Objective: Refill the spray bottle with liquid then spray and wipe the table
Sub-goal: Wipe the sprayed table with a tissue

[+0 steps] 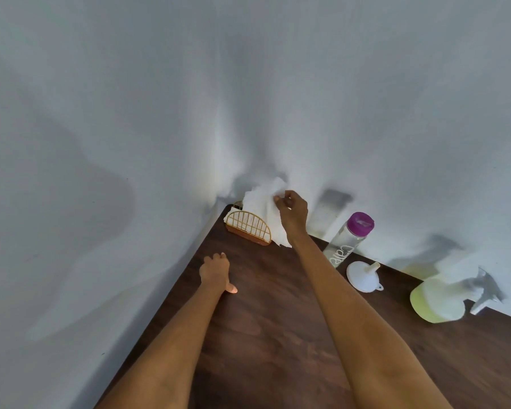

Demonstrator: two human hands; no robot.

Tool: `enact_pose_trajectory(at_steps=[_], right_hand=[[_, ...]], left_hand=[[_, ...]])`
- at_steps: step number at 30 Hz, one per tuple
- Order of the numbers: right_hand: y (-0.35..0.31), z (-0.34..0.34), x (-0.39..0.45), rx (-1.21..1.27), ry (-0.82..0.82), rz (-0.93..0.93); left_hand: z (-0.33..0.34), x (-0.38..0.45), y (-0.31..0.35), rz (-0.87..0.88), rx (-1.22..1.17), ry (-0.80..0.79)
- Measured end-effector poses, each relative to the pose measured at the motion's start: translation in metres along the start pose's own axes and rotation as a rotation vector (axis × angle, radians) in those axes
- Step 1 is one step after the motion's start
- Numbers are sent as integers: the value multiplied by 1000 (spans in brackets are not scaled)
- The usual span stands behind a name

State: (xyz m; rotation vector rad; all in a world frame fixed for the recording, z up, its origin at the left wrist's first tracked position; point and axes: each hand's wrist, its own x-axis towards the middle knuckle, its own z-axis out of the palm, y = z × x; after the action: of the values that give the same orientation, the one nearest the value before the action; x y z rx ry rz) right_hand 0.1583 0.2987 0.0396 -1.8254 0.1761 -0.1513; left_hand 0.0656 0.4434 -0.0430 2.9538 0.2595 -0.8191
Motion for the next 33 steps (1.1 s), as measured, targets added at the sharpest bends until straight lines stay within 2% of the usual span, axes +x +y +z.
enact_pose_trajectory(at_steps=[3, 6, 8, 11, 12, 14, 16, 18, 20, 23, 26, 33], right_hand=[[-22, -2, 2, 82, -39, -46], [-46, -10, -2, 267, -78, 14], [-60, -17, -9, 406, -156, 110], [-64, -29, -27, 531, -368, 222], [-61, -35, -35, 536, -434, 246], [-50, -44, -53, 495, -501, 292], [-37, -54, -71, 406, -478, 335], [-22, -65, -91, 299, -440, 371], [-4, -78, -113, 194, -393, 407], [18, -101, -145, 35, -280, 420], [30, -126, -176, -44, -204, 408], [59, -190, -235, -142, -96, 329]], left_hand=[[-2, -8, 0, 16, -49, 41], [-4, -17, -2, 8, -239, 102], [-7, -23, -4, -8, -506, 151], [-19, -37, -2, -26, -1030, 157], [-23, -42, -1, -35, -1251, 102], [-29, -52, 2, -17, -1623, -127], [-30, -62, 6, 46, -1808, -340], [-27, -73, 13, 96, -1912, -464], [-21, -86, 21, 155, -1946, -503], [-4, -104, 32, 205, -1853, -404], [15, -125, 42, 92, -1702, -292], [46, -187, 86, 14, -1402, -55]])
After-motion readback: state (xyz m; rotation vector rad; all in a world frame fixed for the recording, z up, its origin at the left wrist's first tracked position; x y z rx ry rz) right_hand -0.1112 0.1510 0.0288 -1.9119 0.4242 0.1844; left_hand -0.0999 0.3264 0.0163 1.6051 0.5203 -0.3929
